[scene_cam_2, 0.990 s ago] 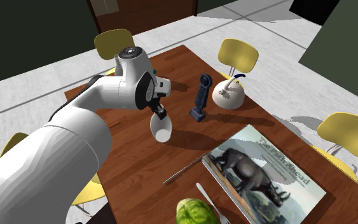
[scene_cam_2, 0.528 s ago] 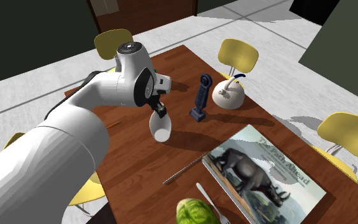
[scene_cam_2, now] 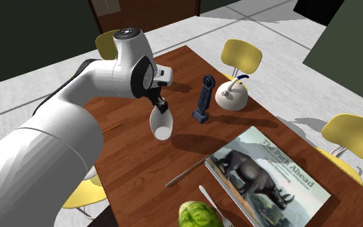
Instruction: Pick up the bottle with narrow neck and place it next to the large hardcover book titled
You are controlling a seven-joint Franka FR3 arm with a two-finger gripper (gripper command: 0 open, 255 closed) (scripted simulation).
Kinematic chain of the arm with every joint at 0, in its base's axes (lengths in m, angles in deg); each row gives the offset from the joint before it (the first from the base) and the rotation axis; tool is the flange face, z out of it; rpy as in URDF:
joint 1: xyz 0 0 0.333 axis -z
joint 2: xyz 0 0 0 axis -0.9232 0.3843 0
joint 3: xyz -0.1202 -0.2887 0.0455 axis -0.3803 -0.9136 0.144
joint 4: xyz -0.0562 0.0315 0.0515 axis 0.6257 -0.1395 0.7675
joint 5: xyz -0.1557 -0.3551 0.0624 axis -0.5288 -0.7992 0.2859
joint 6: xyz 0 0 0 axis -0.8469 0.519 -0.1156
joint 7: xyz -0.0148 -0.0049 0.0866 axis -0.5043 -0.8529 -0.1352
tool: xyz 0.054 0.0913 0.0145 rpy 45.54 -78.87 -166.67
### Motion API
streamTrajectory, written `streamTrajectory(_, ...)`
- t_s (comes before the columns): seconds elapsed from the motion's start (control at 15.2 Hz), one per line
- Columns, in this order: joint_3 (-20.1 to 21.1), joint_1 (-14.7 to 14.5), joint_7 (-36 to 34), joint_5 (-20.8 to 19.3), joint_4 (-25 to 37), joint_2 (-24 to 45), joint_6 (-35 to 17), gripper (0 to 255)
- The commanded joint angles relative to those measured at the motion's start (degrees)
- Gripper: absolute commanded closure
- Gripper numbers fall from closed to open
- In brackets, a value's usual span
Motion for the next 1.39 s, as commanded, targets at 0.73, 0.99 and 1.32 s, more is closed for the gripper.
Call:
streamTrajectory(0.73, 0.4, -0.8, 1.3, 0.6, 10.1, -0.1, 10.0, 255)
streamTrajectory(0.99, -0.2, 2.6, 5.0, 3.0, 5.3, -5.0, 9.5, 255)
streamTrajectory(1.32, -2.2, 7.3, 11.7, 6.7, -1.2, -12.2, 9.0, 255)
